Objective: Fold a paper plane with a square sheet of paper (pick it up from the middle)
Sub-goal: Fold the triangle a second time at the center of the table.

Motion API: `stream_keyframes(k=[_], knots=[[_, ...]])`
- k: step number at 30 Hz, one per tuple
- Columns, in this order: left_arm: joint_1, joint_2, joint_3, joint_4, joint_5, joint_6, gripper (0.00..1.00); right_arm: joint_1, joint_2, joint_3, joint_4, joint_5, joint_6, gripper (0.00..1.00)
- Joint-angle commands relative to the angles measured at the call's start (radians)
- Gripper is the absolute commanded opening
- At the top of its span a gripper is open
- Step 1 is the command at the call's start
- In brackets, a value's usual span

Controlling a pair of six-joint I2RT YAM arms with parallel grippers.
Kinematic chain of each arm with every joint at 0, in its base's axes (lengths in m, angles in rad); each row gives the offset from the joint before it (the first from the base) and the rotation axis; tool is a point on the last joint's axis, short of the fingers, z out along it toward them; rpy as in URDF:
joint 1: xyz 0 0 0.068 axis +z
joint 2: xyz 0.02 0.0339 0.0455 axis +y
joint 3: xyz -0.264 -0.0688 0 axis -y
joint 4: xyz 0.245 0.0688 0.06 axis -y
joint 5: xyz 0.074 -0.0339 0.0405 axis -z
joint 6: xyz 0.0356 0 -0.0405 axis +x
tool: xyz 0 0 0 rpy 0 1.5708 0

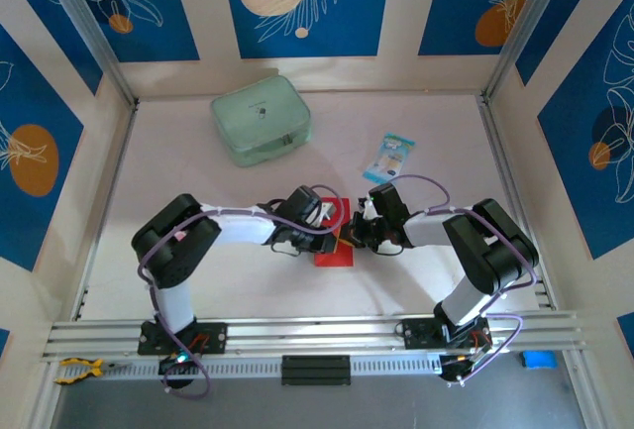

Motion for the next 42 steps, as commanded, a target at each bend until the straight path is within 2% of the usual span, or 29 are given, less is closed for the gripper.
stream_keyframes(k=[1,4,13,23,32,37,42], knots=[[0.009,0.010,-0.019,-0.076,-0.018,0.021,0.12,-0.001,0.024,-0.025,-0.100,0.077,-0.007,0.00],[0.008,-0.035,-0.064,-0.095,-0.036,0.036,0.13,0.000,0.028,-0.023,-0.111,0.079,-0.012,0.00],[0.008,-0.138,-0.198,-0.065,0.004,0.023,0.14,-0.004,0.028,-0.020,-0.119,0.085,-0.012,0.00],[0.009,-0.202,-0.166,-0.085,0.008,0.046,0.14,-0.003,0.025,-0.013,-0.131,0.086,-0.016,0.00],[0.009,-0.133,-0.067,-0.040,0.029,0.023,0.14,0.000,0.028,-0.008,-0.130,0.085,-0.014,0.00],[0.007,-0.093,-0.115,-0.040,0.064,0.025,0.13,0.001,0.025,-0.010,-0.131,0.085,-0.012,0.00],[0.008,-0.118,-0.201,-0.029,0.076,0.023,0.12,-0.002,0.013,-0.010,-0.144,0.092,-0.018,0.00]])
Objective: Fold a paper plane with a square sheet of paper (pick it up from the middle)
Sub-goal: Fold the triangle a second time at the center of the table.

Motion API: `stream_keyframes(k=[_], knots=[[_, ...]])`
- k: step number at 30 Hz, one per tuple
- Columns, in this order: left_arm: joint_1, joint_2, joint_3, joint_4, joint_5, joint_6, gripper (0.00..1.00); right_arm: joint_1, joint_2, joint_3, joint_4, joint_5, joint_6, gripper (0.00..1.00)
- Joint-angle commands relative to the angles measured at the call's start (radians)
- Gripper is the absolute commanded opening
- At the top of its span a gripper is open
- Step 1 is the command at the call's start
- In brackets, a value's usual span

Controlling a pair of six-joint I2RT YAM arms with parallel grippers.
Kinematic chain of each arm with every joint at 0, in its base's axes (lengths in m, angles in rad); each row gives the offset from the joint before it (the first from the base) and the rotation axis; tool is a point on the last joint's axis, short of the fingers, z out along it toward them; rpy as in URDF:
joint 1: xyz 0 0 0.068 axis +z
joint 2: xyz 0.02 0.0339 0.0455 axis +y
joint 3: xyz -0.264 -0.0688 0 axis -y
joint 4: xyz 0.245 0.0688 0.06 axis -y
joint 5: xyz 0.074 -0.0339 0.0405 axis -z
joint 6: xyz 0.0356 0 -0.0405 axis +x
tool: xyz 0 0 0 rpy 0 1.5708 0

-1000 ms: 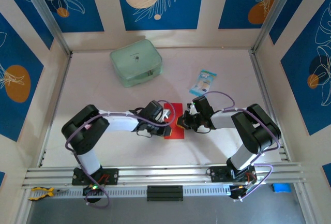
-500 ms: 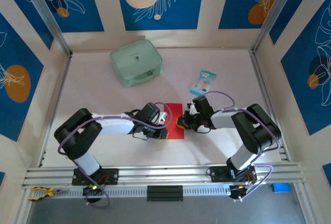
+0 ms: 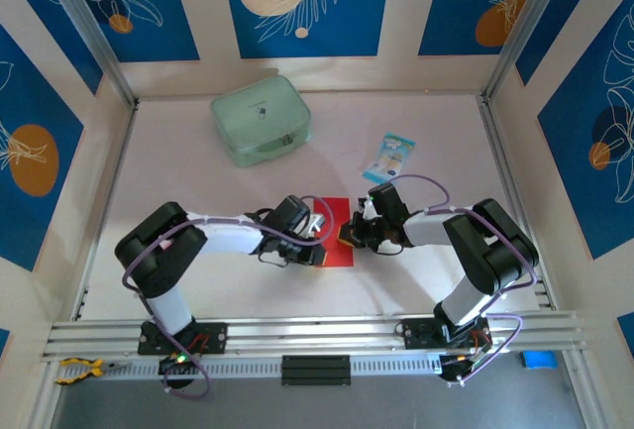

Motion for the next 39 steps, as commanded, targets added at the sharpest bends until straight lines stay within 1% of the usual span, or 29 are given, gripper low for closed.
stream_keyframes(k=[1,10,15,20,22,26,29,33,39], knots=[[0.004,-0.015,-0.066,-0.040,0.035,0.000,0.12,-0.003,0.013,-0.018,-0.128,0.089,-0.017,0.00],[0.003,-0.070,-0.093,-0.116,0.010,0.049,0.12,-0.010,0.006,-0.019,-0.134,0.087,-0.023,0.00],[0.002,-0.116,-0.081,-0.098,0.001,0.043,0.12,-0.011,0.005,-0.017,-0.130,0.080,-0.024,0.00],[0.007,-0.157,-0.040,-0.026,-0.035,-0.001,0.13,-0.009,0.012,-0.008,-0.119,0.062,-0.025,0.00],[0.011,-0.142,-0.011,-0.002,-0.033,-0.012,0.13,-0.008,0.013,-0.004,-0.119,0.061,-0.024,0.00],[0.015,-0.068,0.057,-0.023,-0.045,0.003,0.13,-0.008,0.012,-0.002,-0.122,0.059,-0.027,0.00],[0.017,-0.007,0.078,-0.065,-0.076,0.012,0.09,-0.009,0.011,0.000,-0.118,0.051,-0.032,0.00],[0.018,0.029,0.043,-0.057,-0.080,0.005,0.04,-0.009,0.005,0.016,-0.128,0.041,-0.050,0.00],[0.017,0.032,-0.024,-0.032,-0.086,-0.005,0.01,0.012,-0.061,0.026,-0.128,0.021,-0.058,0.00]])
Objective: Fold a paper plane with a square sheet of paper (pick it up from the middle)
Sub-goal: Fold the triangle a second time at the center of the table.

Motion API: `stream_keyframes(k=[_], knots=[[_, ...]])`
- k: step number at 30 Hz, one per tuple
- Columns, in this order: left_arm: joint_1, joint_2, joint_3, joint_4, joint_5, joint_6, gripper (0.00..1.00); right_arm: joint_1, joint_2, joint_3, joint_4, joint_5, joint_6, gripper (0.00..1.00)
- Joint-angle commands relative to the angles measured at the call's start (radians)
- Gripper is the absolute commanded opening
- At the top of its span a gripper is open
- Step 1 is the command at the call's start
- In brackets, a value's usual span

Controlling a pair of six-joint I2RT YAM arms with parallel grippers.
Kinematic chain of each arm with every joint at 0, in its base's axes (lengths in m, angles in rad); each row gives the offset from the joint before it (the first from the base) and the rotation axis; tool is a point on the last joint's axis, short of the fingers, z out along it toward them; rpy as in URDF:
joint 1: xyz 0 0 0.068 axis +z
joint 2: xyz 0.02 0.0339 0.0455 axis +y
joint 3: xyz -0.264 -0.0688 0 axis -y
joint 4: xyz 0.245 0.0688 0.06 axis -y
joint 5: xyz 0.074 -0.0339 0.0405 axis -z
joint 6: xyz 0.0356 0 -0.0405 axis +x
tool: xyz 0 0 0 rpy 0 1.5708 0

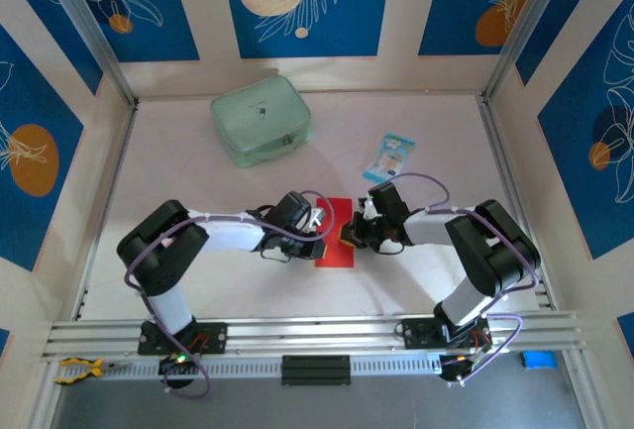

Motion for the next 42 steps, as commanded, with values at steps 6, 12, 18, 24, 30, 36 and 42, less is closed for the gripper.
stream_keyframes(k=[6,12,18,24,30,36,42], knots=[[0.008,0.018,-0.060,-0.036,-0.020,-0.012,0.00,0.090,-0.052,0.017,-0.045,0.022,0.002,0.00],[0.007,0.020,-0.053,-0.048,-0.025,-0.007,0.00,0.131,0.022,0.019,-0.015,0.040,0.032,0.00],[0.007,0.022,-0.056,-0.051,-0.024,-0.003,0.00,0.055,0.014,-0.002,-0.027,0.058,0.022,0.00],[0.008,0.029,-0.054,-0.046,-0.015,-0.006,0.00,-0.065,0.008,0.009,-0.034,0.034,0.004,0.00],[0.007,0.013,-0.057,-0.039,-0.015,-0.013,0.00,-0.107,-0.049,0.026,-0.090,0.018,-0.014,0.00],[0.007,-0.030,-0.019,-0.054,-0.004,-0.007,0.04,-0.060,-0.200,0.007,-0.183,0.038,0.002,0.01],[0.017,-0.044,0.091,-0.157,-0.051,0.074,0.10,0.009,-0.268,-0.006,-0.310,0.078,0.025,0.08]])
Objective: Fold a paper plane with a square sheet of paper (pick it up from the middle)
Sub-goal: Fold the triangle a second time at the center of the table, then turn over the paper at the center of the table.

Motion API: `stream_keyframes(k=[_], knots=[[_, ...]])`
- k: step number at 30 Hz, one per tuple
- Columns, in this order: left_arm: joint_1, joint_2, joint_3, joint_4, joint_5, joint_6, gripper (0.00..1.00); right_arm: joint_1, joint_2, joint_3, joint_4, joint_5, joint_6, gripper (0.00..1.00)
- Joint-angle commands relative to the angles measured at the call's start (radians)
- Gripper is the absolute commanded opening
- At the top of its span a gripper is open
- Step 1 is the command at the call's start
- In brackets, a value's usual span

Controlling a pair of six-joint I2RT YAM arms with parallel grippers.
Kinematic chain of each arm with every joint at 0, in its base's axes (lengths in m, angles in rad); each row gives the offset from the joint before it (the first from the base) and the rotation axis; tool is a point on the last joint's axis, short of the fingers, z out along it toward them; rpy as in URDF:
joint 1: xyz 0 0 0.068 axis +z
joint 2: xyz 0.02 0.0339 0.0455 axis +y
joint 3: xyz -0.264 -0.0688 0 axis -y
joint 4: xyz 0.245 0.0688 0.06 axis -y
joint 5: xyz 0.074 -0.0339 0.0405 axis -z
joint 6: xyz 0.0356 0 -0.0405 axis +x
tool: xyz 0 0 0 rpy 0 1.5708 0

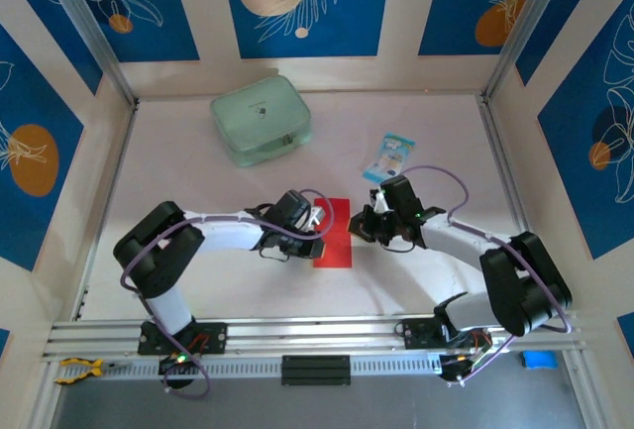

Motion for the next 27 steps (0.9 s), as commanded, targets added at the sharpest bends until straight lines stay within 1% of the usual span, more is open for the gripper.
stream_keyframes(k=[1,7,9,15,19,22,27], knots=[[0.020,-0.016,0.070,-0.087,-0.023,0.057,0.11,0.033,-0.039,-0.022,-0.123,0.035,0.018,0.10],[0.047,0.028,0.127,-0.113,-0.022,0.091,0.13,0.081,-0.110,-0.064,-0.139,0.050,0.074,0.21],[0.053,0.044,0.132,-0.114,-0.022,0.097,0.13,0.089,-0.120,-0.069,-0.150,0.054,0.088,0.23],[0.058,0.086,0.124,-0.122,-0.020,0.116,0.12,0.136,-0.109,-0.076,-0.152,0.059,0.139,0.31],[0.057,0.102,0.094,-0.100,-0.009,0.106,0.10,0.160,-0.076,-0.068,-0.145,0.068,0.156,0.32],[0.057,0.104,0.072,-0.082,0.003,0.094,0.09,0.173,-0.056,-0.058,-0.143,0.077,0.159,0.36],[0.057,0.093,0.057,-0.077,0.005,0.087,0.09,0.174,-0.023,-0.041,-0.150,0.087,0.155,0.37]])
